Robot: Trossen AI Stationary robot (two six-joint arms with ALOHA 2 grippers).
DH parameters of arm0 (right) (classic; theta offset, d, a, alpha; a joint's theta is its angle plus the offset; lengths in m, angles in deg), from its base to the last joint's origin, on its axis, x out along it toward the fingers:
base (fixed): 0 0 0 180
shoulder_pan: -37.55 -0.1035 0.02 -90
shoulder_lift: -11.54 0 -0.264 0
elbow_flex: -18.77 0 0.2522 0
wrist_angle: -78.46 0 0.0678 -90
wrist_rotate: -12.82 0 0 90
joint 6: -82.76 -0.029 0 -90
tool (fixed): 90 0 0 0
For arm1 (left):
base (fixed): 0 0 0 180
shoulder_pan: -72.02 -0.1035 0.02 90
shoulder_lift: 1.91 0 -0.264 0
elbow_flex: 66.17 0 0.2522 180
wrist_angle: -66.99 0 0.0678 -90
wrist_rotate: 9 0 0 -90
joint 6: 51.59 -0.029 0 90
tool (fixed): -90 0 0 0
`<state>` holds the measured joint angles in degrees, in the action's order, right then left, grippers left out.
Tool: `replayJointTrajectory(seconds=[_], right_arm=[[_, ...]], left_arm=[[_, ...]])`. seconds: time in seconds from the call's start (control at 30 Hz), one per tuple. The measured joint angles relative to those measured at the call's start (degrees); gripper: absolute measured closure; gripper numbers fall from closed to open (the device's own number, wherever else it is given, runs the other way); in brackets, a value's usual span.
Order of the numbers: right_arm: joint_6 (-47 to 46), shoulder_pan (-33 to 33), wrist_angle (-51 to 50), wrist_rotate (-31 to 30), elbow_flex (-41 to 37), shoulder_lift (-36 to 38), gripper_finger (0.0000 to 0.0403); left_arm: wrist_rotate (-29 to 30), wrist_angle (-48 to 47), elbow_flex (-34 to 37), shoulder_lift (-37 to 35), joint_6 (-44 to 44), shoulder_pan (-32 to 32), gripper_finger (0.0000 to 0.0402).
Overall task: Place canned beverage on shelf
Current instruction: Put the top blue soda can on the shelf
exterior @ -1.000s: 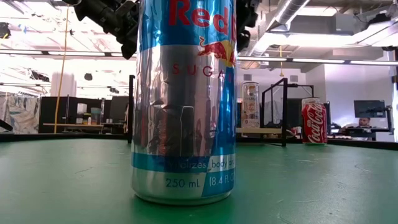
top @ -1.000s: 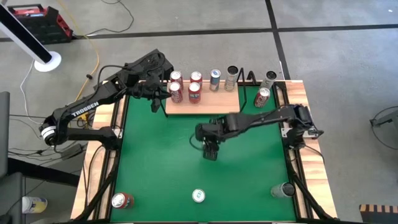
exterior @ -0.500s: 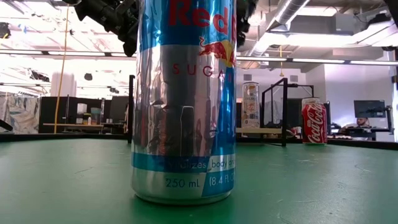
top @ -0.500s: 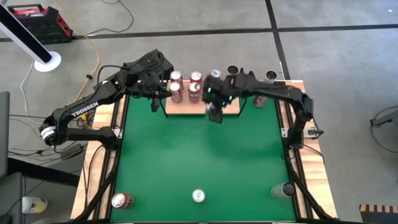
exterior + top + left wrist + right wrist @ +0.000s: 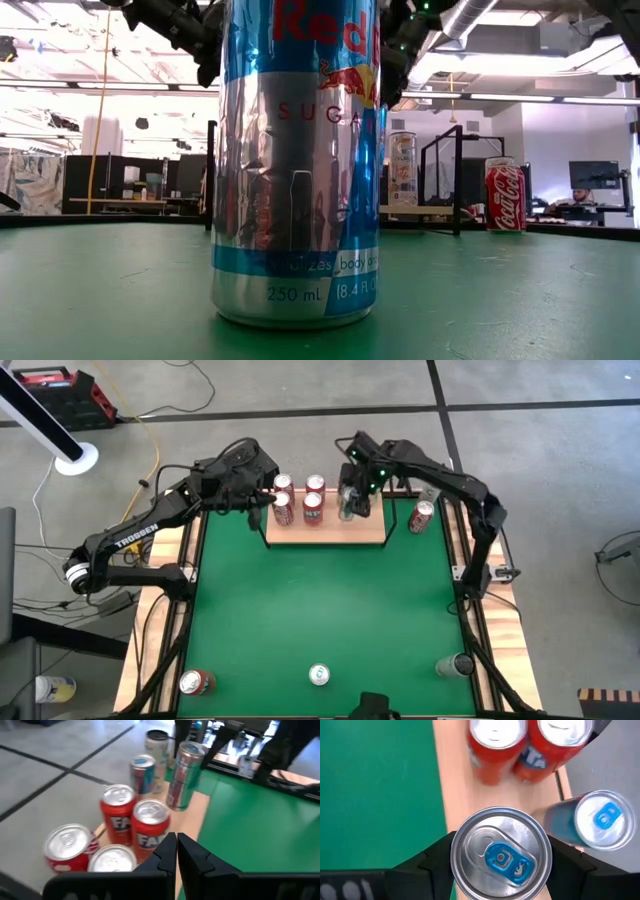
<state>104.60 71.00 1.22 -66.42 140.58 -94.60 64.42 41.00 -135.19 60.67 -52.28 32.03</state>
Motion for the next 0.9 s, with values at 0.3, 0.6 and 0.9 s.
replayJointTrajectory(seconds=[0.3, 0.6, 0.9], right_arm=[[0.1, 2.2, 4.5, 3.3, -3.7, -0.1, 0.0142], [-6.6, 1.4, 9.1, -2.3, -6.8, -0.1, 0.0142], [-8.4, 1.3, 10.0, -2.4, -9.0, -0.1, 0.0141]], left_arm=[[5.0, 0.2, 0.0, 0.0, 2.2, 0.0, 0.0402], [5.4, 0.2, 0.0, 0.0, 3.1, 0.0, 0.0402], [5.3, 0.2, 0.0, 0.0, 3.3, 0.0, 0.0401]])
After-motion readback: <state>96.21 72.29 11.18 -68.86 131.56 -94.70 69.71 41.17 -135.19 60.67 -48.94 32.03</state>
